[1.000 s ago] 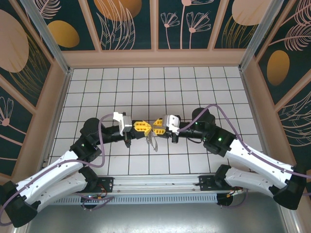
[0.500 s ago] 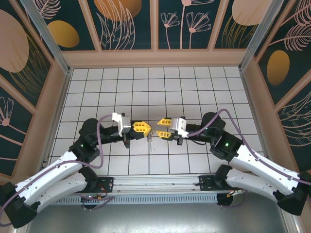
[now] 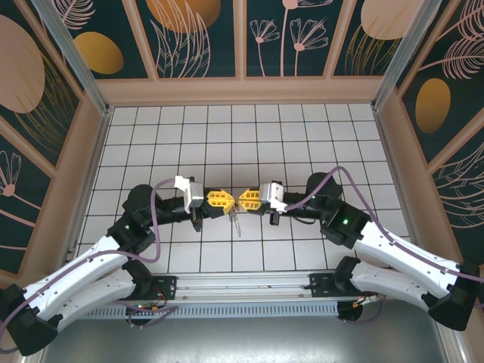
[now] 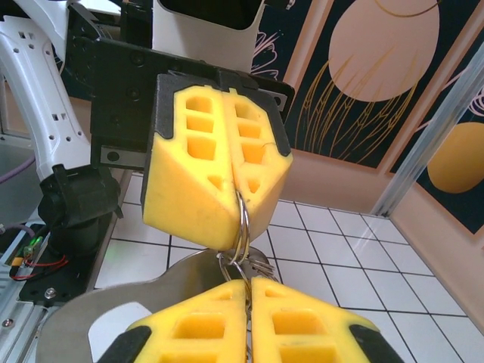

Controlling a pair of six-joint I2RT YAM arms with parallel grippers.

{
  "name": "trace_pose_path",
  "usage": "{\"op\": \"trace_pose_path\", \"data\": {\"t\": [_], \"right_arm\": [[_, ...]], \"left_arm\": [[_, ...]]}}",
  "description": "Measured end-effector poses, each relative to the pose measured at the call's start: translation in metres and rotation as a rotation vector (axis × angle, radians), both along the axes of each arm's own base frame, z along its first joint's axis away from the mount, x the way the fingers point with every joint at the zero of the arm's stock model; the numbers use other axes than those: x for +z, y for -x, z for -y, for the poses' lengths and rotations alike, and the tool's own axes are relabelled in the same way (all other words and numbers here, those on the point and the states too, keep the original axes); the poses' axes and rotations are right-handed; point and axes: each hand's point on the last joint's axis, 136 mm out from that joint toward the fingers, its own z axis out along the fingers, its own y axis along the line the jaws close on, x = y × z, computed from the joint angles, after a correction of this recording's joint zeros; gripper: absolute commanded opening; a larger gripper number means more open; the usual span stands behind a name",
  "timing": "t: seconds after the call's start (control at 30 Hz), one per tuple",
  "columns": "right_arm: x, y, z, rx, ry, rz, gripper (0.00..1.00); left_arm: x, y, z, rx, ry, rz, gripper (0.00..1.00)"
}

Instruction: Put the keys on the keyring

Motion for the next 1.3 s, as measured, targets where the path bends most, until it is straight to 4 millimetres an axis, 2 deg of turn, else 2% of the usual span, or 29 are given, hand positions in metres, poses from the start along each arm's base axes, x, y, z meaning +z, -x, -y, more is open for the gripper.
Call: {"op": "trace_pose_path", "data": {"t": [0.43, 0.83, 1.3], "right_arm": [[-0.0063, -0.0019, -0.0051, 0.01, 0.014, -0.012, 0.04], [-0.0076, -0.0036, -0.0067, 0.006, 0.017, -0.013, 0.1], [-0.0096, -0.0015, -0.0092, 0.028, 0.023, -0.02, 0.07]], "left_arm": [[-0.0012, -0.0002, 0.0004, -0.001, -0.004, -0.003, 0.0], [-0.0022, -0.0006, 0.0004, 0.001, -0.007, -0.007, 0.0], [-0.0028, 0.0007, 0.0006, -0.007, -0.01, -0.009, 0.0]]}}
